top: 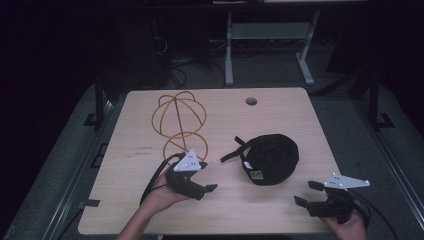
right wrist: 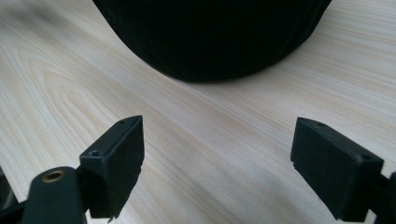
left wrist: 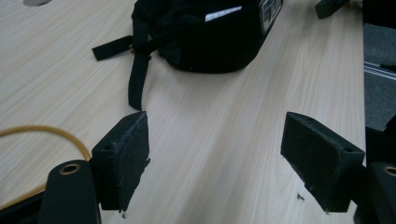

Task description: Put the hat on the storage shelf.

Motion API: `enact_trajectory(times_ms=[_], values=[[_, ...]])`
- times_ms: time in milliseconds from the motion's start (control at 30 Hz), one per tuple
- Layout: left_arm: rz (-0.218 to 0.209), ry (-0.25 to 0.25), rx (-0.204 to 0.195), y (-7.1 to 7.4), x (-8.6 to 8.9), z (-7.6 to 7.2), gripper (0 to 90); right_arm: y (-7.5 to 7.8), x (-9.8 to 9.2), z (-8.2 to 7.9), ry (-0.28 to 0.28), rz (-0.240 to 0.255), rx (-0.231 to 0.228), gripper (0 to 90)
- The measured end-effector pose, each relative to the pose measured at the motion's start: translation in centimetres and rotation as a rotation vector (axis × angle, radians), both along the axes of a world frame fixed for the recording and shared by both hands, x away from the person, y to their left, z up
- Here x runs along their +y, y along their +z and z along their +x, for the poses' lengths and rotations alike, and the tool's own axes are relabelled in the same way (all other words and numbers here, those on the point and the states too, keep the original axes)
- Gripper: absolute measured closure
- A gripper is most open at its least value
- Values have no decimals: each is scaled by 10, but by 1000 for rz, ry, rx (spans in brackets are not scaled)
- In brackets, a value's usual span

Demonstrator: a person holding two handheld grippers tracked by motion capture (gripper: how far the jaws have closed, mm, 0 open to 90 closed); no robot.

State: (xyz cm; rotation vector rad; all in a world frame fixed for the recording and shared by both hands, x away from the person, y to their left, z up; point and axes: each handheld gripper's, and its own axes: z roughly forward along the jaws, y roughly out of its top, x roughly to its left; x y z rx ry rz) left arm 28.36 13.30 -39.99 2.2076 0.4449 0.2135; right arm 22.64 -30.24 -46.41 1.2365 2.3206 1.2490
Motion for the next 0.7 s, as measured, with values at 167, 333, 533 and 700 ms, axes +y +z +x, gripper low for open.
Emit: enact_trajectory(times_ms=[167,333,533,700], values=[[-6,-25,6,7,-12,3,233,1,0,0,2,3,-4,171],[4,-44,5,11,-21,5,233,1,0,0,4,4,-4,171],[9,-86,1,19,-42,9,230,1,1,0,8,6,-5,171],[25,-119,-8,25,-58,12,229,1,0,0,12,8,-4,171]])
